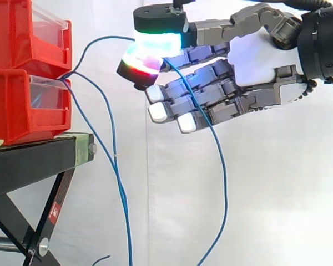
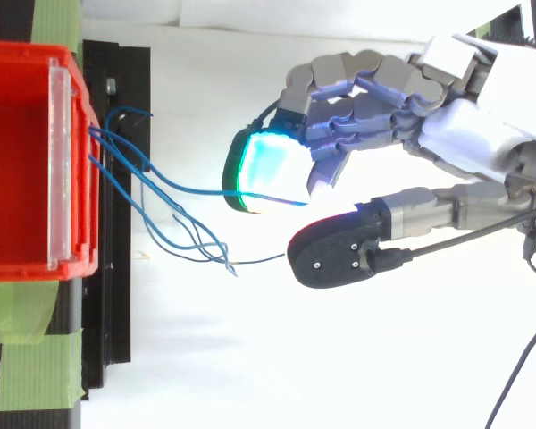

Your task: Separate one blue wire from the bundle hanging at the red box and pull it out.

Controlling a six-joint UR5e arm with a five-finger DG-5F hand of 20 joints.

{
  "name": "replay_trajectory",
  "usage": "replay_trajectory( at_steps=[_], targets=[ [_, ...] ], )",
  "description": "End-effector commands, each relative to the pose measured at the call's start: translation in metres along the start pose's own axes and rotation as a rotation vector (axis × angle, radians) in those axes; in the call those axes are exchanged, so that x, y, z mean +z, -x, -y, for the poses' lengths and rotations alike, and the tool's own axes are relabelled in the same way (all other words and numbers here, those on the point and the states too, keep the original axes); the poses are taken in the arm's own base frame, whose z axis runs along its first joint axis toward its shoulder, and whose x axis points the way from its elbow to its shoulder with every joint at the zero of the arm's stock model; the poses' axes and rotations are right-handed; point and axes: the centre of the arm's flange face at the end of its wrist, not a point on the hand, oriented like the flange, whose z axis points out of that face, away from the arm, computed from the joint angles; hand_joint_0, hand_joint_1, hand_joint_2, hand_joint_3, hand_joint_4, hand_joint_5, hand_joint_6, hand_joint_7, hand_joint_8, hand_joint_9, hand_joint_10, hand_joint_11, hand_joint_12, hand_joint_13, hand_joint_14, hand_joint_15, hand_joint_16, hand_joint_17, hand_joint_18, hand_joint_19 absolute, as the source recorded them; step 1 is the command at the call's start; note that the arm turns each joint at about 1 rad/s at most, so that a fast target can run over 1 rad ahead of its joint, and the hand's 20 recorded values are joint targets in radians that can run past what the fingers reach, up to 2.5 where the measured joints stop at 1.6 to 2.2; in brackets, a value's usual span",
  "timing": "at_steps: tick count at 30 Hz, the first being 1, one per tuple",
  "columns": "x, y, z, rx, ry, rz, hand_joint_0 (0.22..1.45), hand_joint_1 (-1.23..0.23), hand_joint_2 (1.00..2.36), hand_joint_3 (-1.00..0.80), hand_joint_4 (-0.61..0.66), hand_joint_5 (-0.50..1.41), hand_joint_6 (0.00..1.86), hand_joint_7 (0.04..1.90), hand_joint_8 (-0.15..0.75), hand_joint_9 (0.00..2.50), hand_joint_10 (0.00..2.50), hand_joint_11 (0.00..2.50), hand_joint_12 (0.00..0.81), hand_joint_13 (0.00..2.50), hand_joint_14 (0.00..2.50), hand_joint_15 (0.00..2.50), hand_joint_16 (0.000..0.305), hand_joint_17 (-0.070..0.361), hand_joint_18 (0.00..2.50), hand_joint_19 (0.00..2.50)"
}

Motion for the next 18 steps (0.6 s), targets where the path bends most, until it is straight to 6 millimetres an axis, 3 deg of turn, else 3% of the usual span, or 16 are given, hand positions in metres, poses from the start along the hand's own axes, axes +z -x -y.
replay_trajectory(
  at_steps=[1,18],
  targets=[
    [0.0000,0.0000,-0.0001,0.000,0.000,0.000,0.59,-0.79,1.01,-0.43,0.22,-0.24,0.79,1.10,0.345,0.57,0.02,1.28,0.417,0.66,0.03,0.99,0.051,0.115,0.62,1.06],
    [-0.0001,0.0000,0.0000,-0.003,-0.001,-0.001,0.53,-0.72,1.00,-0.45,0.22,-0.22,0.78,1.11,0.359,0.63,0.02,1.29,0.435,0.70,0.02,0.99,0.053,0.119,0.67,1.08]
  ],
)
